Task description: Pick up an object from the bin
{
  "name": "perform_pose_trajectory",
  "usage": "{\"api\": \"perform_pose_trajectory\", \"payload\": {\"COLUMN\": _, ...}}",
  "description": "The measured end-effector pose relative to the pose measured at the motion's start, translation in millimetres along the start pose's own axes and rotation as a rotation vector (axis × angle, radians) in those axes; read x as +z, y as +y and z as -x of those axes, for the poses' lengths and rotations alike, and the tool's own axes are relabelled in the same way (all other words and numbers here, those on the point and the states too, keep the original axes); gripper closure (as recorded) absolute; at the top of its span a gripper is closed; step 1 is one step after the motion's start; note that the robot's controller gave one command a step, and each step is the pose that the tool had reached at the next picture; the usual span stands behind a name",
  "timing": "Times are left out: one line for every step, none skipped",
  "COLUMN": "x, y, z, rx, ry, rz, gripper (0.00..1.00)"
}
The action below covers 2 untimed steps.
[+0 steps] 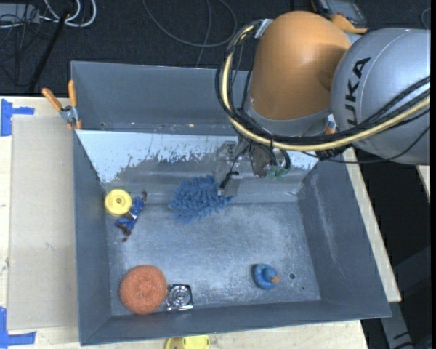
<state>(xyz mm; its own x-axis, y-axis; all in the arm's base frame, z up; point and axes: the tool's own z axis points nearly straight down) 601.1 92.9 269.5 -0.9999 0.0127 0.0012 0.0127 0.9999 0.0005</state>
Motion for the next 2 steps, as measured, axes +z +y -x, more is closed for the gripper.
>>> {"api": "perform_pose_trajectory", "payload": {"x": -42.4, "y": -1.6, "z": 0.2, "rx": 0.001, "ry": -0.011, "rz": 0.001, "gripper": 1.00}}
{"api": "perform_pose_trajectory", "payload": {"x": -25.8, "y": 6.8, "z": -2.4, "rx": -0.076, "ry": -0.007, "rz": -0.001, "gripper": 1.00}}
